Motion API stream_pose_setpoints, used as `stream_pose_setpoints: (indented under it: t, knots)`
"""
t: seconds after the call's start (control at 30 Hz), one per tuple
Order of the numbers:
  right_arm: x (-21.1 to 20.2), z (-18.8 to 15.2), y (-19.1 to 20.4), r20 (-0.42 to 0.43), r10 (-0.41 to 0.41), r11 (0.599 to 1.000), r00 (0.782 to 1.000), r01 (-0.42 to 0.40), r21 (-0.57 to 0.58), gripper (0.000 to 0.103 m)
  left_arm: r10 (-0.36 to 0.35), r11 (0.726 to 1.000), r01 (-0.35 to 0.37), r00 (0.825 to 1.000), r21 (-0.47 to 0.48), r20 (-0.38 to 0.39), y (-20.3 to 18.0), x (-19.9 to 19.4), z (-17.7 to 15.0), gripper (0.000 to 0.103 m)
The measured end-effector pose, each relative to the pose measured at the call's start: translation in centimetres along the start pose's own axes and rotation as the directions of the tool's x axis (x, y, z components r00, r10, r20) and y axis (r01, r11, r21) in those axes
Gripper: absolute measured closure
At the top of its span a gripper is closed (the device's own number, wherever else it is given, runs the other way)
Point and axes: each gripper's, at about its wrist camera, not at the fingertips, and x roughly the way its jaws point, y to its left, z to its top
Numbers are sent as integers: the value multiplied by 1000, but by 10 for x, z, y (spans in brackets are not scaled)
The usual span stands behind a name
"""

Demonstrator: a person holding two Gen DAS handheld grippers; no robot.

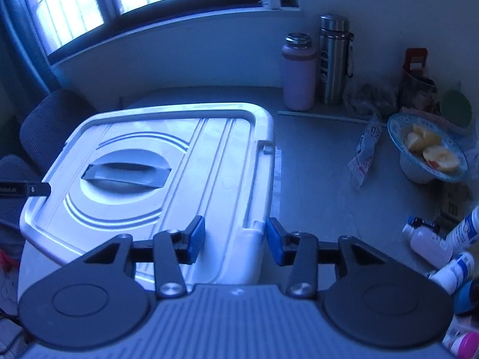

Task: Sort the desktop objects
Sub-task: 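Lower the white lid onto the bin rim with both tools, then open both tools to release the lid on the bin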

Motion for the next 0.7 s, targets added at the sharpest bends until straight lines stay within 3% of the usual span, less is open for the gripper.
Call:
stream_pose_setpoints:
  t: [0.17,0.27,0.7]
  knots:
    - [2,5,-4,-20,32,996,999,-30,83,58,-1,999,0,1000,49,18,-5,-1,-1,0]
    - [0,2,11,-14,-16,1000,1000,16,27,58,-10,999,10,1000,41,23,1,-1,-1,0]
    - [-1,-10,53,-17,-24,1000,1000,23,-9,58,1,999,-3,999,36,41,41,-1,-1,0]
